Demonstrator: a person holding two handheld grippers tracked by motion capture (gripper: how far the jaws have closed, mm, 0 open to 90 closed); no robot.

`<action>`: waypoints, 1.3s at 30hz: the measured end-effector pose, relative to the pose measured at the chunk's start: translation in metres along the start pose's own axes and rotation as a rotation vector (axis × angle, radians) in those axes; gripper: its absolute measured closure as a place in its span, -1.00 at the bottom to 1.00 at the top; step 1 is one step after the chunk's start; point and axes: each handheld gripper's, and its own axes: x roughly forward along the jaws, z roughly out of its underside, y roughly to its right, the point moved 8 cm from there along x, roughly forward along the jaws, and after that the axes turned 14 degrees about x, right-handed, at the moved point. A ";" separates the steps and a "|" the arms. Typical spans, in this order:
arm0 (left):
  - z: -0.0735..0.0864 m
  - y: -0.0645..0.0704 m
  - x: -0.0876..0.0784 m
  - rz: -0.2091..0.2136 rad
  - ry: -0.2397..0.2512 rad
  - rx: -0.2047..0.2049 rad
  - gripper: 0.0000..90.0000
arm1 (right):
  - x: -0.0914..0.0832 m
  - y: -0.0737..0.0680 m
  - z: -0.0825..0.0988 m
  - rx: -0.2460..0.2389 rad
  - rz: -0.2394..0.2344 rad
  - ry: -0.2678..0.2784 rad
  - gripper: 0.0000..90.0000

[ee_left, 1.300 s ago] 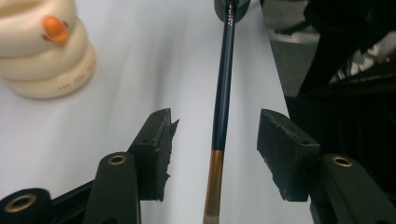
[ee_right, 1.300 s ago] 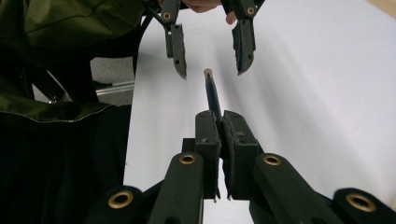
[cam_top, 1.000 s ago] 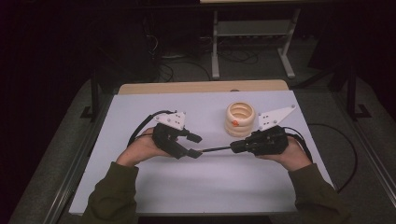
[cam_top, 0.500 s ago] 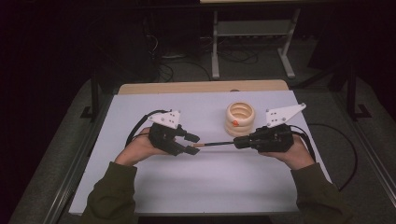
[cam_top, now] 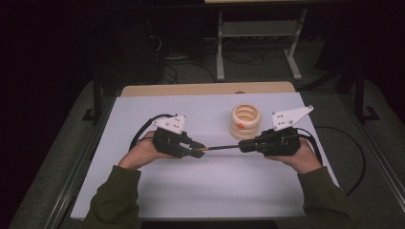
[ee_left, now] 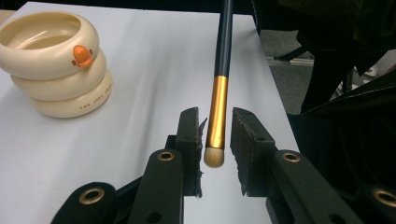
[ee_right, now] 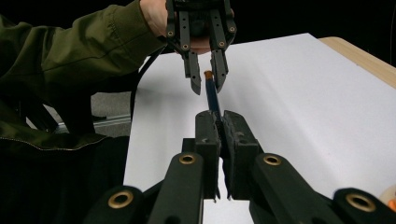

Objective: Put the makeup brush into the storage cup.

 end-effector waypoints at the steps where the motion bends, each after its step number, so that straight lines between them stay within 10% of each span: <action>1: 0.000 0.000 0.000 0.002 -0.001 0.002 0.63 | 0.000 0.000 0.000 0.001 -0.001 0.000 0.89; 39: -0.004 0.004 -0.003 0.026 -0.004 0.017 0.85 | 0.001 -0.001 0.001 0.002 -0.028 -0.002 0.69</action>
